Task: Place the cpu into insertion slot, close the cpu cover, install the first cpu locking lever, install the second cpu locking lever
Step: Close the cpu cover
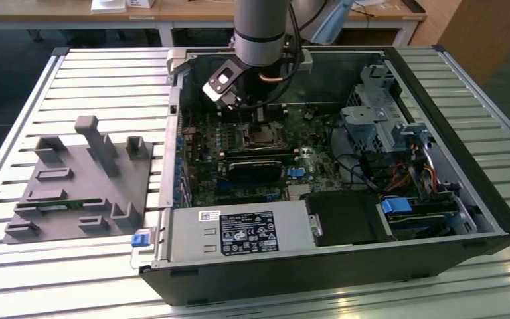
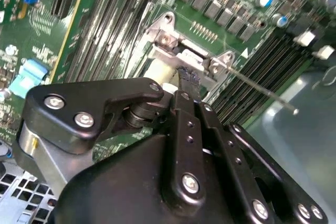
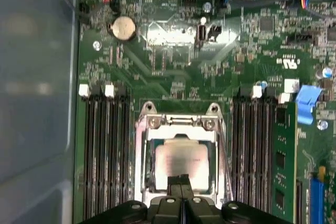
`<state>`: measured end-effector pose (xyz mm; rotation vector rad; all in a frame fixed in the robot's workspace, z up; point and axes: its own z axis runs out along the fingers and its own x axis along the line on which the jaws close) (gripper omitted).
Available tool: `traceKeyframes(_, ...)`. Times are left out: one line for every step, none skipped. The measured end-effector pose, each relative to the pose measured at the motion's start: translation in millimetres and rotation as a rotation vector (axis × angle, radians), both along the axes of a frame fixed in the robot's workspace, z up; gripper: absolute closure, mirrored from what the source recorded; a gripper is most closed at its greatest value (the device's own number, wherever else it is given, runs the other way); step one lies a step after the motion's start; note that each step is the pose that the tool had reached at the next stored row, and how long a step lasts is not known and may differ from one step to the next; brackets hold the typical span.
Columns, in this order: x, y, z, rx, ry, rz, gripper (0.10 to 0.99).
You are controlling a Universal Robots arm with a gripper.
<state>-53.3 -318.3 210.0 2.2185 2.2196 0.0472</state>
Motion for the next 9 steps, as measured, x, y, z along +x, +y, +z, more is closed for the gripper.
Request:
traceKeyframes(-1.1,0.0,-0.7,0.0,0.0,0.0,0.98)
traceKeyframes(-1.7,0.0,-1.5,0.0,0.0,0.0,0.98)
traceKeyframes(-2.1,0.0,-2.2,0.0,0.0,0.0,0.98)
traceKeyframes(-2.2,0.0,-3.0,0.0,0.0,0.0,0.98)
traceKeyframes(-2.4,0.0,-3.9,0.0,0.0001,0.0,0.98)
traceKeyframes(-2.5,0.0,-4.8,0.0,0.0002,0.0,0.98)
traceKeyframes(-2.6,0.0,-5.8,0.0,0.0002,0.0,0.98)
traceKeyframes(-2.7,0.0,-6.7,0.0,0.0002,0.0,0.98)
traceKeyframes(-2.7,0.0,-7.2,0.0,0.0002,0.0,0.98)
